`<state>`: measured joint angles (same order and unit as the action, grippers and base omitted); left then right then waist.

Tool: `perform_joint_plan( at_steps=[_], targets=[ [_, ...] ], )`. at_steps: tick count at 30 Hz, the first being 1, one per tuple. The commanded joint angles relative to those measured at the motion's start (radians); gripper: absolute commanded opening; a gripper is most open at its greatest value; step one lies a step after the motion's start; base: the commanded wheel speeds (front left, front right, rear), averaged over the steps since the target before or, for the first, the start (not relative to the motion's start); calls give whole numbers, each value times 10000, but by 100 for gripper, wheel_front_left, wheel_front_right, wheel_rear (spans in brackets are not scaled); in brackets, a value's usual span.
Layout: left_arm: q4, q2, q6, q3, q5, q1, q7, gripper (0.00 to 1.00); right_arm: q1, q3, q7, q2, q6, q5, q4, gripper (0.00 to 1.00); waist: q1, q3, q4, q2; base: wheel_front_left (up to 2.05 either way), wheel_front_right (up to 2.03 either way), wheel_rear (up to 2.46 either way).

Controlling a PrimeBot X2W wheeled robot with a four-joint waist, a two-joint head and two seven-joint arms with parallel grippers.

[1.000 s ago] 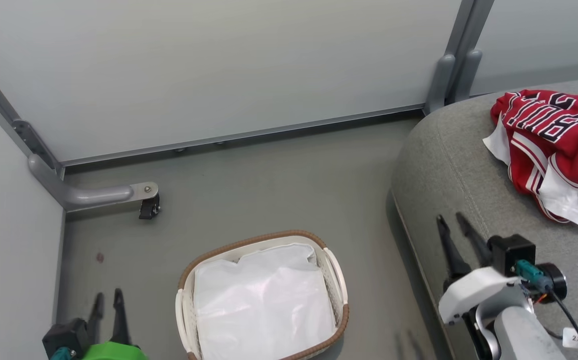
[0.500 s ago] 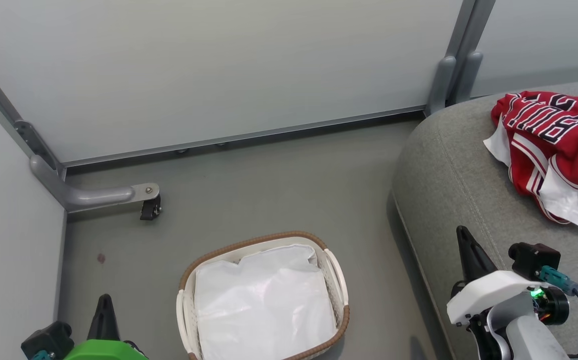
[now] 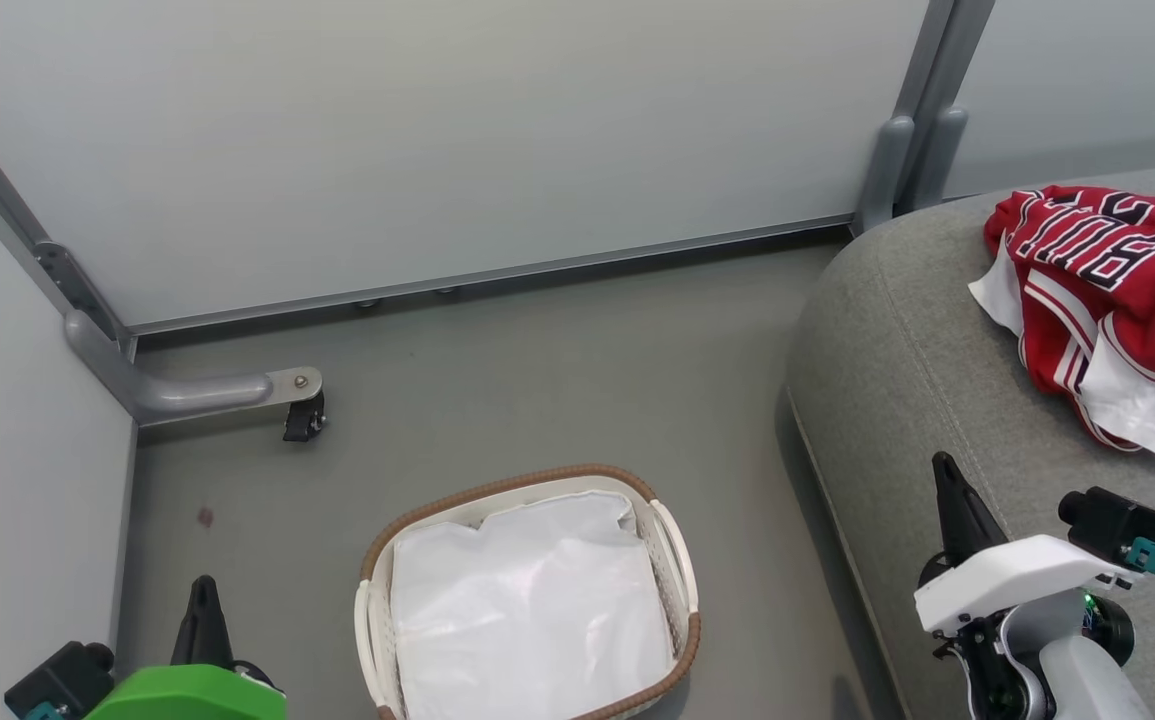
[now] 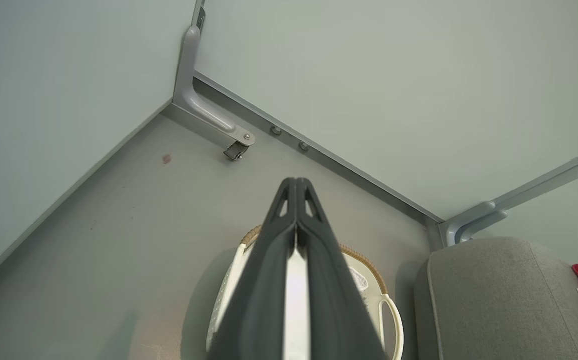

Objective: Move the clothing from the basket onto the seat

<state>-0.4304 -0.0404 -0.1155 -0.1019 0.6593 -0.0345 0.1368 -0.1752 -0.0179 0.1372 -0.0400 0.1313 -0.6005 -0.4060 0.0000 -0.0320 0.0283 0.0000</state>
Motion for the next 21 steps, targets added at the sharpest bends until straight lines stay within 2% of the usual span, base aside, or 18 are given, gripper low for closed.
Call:
perform_joint_plan(
  at_steps=[1, 21],
  targets=[
    [195, -68, -52, -32, 377, -297, -83, 0, -63, -65, -87, -56, -1, -401, 209, 0, 0, 4, -4, 0, 0, 0, 0],
    [711, -88, -86, -67, 3130, -461, -819, 0, 161, -341, -823, -79, -3, -3319, 652, 0, 0, 66, -65, 0, 0, 0, 0]
  ],
)
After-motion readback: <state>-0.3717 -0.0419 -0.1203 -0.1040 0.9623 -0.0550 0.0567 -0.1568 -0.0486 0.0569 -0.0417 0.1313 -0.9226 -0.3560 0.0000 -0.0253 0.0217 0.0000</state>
